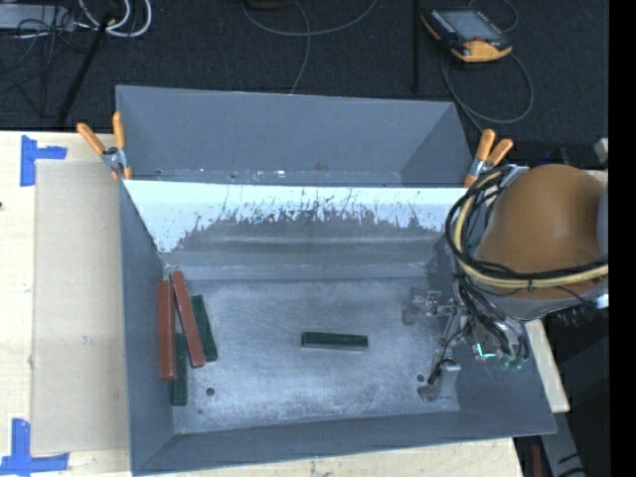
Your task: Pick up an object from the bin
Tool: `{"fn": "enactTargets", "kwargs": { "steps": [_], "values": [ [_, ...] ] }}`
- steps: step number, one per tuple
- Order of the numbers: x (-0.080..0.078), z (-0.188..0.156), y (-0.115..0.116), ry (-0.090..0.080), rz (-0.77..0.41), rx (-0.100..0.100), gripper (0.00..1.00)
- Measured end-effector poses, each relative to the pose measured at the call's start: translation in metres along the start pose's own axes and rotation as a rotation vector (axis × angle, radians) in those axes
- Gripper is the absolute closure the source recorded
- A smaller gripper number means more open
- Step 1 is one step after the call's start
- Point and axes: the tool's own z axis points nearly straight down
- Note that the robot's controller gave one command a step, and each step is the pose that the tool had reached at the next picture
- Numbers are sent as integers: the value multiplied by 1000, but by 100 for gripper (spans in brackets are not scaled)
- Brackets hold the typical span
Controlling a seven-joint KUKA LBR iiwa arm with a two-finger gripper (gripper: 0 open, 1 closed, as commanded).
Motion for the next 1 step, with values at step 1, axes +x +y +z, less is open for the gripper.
{"fn": "enactTargets", "kwargs": {
  "steps": [1],
  "values": [
    [-85,140,22,-7,-130,0,0]
  ]
}}
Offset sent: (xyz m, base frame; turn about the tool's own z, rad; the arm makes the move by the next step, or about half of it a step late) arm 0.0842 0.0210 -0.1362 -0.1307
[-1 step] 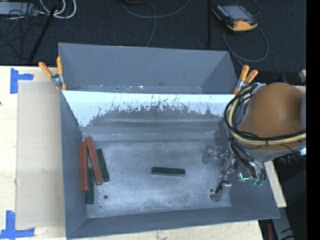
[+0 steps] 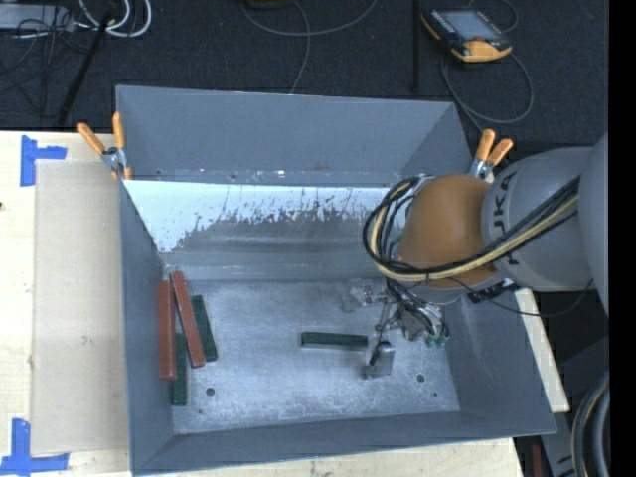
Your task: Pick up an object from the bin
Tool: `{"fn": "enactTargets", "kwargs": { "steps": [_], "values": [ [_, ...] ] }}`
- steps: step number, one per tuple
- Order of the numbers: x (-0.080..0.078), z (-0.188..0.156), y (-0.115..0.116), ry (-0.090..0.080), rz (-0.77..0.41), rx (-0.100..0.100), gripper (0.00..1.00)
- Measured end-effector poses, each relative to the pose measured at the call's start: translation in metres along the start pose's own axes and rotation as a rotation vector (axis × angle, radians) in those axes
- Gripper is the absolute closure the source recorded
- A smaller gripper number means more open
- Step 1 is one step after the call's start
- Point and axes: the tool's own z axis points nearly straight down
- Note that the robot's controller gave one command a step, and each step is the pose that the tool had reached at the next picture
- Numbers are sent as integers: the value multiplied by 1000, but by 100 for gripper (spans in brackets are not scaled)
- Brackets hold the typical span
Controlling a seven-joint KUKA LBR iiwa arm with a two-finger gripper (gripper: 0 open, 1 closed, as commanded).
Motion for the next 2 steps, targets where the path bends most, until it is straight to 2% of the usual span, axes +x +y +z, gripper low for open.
{"fn": "enactTargets", "kwargs": {
  "steps": [1,2],
  "values": [
    [0,-5,0,-2,-1,1,100],
    [-29,-149,12,-10,-334,3,100]
  ]
}}
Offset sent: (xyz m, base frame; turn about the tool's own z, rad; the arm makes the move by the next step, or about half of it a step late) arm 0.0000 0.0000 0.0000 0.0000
